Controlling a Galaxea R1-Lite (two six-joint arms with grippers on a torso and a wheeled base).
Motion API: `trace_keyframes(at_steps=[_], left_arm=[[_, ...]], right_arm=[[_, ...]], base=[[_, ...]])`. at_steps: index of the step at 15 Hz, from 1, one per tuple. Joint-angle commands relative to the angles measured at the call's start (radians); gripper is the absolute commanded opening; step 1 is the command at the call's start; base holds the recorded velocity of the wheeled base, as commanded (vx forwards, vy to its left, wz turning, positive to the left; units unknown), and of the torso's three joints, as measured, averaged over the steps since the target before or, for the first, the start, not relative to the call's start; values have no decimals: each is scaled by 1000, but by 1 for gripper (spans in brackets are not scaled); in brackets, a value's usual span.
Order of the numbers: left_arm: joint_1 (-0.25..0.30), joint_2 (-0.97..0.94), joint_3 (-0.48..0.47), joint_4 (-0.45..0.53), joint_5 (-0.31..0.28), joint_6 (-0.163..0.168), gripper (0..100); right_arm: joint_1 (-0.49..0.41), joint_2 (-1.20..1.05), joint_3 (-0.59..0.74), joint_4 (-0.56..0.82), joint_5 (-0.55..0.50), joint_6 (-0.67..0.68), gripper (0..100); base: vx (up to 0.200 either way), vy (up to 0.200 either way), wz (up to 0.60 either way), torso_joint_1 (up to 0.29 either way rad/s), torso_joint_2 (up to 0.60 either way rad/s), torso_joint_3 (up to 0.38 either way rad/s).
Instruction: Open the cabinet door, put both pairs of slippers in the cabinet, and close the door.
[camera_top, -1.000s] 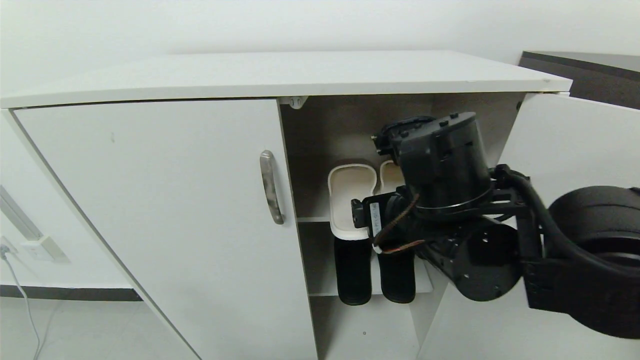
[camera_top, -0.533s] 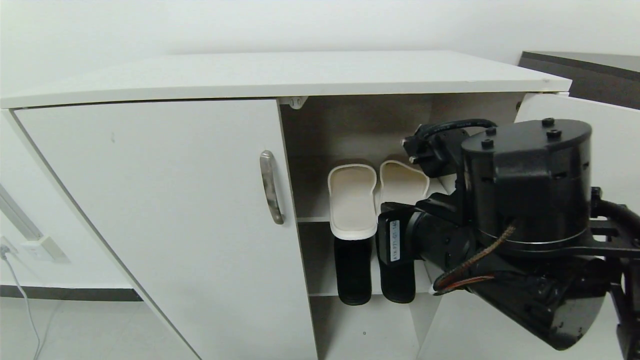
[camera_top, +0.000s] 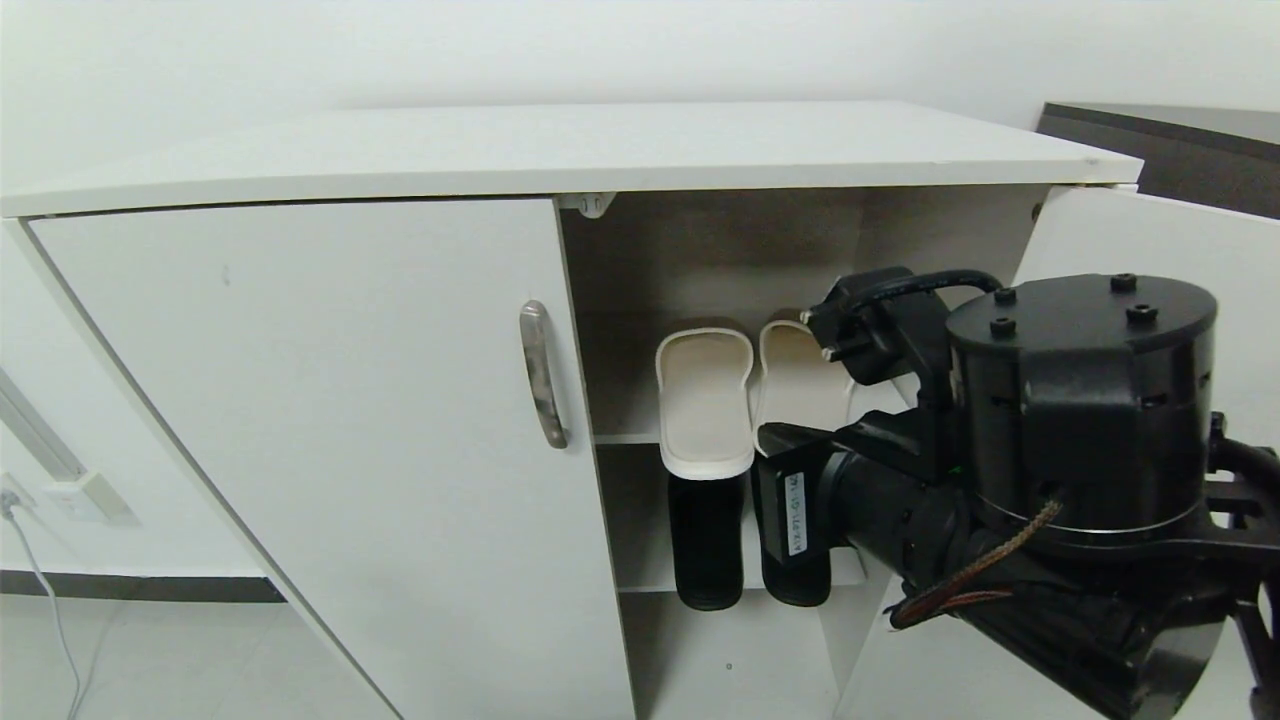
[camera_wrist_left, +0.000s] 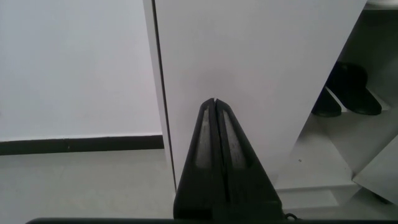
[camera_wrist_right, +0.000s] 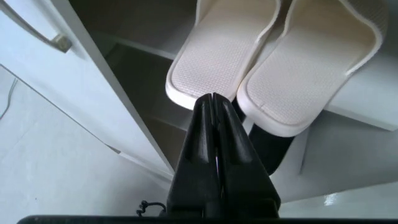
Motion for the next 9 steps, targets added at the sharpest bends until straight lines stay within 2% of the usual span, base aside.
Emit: trace_keyframes(at_steps=[1, 7, 9], left_arm=[[0, 0, 0, 0, 0, 0, 0], [0, 0, 0, 0, 0, 0, 0], [0, 0, 0, 0, 0, 0, 0]], right_arm=[[0, 11, 0, -2, -1, 0, 0], [0, 24, 6, -16, -2, -1, 0], [0, 35, 14, -17, -4, 0, 0]], base=[[0, 0, 0, 0, 0, 0], [0, 0, 0, 0, 0, 0], [-200, 0, 0, -5, 0, 0]])
